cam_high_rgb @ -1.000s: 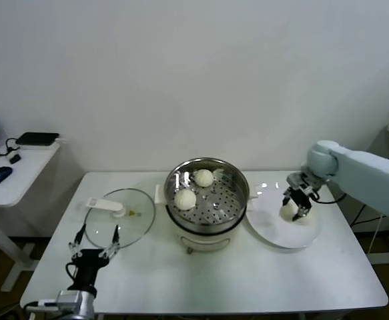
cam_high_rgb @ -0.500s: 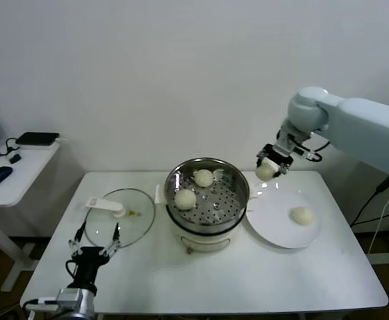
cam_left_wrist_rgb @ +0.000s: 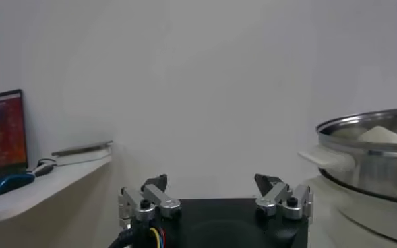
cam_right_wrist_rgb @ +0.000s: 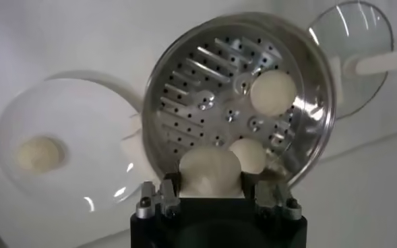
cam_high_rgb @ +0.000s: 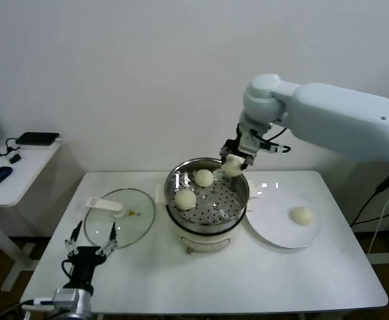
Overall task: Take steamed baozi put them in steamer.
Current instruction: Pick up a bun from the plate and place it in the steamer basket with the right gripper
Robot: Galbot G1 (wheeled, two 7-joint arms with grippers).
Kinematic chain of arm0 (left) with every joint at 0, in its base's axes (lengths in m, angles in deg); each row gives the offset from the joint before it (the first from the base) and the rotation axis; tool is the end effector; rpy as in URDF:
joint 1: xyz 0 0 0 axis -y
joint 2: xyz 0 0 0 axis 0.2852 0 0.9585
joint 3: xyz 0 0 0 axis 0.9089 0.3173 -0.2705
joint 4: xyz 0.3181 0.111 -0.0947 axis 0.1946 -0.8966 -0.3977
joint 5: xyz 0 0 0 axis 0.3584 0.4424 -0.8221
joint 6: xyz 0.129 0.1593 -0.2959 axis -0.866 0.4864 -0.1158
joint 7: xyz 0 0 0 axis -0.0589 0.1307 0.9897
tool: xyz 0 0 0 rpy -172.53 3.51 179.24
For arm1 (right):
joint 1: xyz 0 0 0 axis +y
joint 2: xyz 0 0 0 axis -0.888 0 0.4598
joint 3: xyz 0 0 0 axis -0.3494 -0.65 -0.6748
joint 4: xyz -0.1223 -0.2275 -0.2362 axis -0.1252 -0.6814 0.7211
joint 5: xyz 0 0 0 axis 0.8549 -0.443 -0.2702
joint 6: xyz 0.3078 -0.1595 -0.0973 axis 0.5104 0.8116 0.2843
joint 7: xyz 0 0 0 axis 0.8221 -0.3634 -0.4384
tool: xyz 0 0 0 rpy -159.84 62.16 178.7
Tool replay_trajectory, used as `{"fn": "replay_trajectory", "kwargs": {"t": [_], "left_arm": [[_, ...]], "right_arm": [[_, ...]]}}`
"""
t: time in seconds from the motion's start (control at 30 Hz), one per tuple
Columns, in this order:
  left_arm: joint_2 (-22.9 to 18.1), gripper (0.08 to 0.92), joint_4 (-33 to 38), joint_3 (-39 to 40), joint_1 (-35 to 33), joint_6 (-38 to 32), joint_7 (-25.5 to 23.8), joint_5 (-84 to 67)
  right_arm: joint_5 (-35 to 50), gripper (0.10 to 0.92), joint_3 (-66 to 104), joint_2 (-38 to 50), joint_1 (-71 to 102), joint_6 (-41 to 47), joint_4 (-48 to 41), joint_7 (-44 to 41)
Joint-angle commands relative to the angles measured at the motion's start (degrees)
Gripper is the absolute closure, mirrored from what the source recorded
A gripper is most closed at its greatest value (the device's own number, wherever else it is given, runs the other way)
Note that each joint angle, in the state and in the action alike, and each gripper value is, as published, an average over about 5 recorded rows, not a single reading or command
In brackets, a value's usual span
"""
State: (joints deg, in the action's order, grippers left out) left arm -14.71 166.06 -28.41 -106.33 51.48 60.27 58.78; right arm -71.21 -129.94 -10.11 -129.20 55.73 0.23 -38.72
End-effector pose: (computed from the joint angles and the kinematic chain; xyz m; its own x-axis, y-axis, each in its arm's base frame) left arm 0.1678 0.0624 -0.3093 -0.9942 -0.0917 0.0570 -0.0794 0.9787 0.1894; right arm 0.5345 0.0895 0.0263 -0.2636 -0.1103 0.9583 -0.2354 -0.9561 -0.1747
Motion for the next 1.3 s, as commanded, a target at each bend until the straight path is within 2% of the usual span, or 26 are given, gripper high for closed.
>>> {"fn": "replay_trajectory", "kwargs": {"t": [0.03,0.43,1.3], "left_arm": [[0.20,0.177,0.03,-0.21,0.08,0.17,0.04,0.00],[0.10,0.177,-0.65,-0.08,0.17,0.11,0.10,0.15],[-0.13,0.177,-1.09,0.24,0.34,0.23,0.11,0.15]], "right_arm": [[-2.78,0.423,0.87,-7.46,5.68,-1.50,-0.64,0.09],[-4.72,0.423,-0.21,-9.56,10.71,-1.82,-1.91,0.24],[-9.74,0.423,-0.19,-7.12,13.13,-6.90,0.57,1.47]]}}
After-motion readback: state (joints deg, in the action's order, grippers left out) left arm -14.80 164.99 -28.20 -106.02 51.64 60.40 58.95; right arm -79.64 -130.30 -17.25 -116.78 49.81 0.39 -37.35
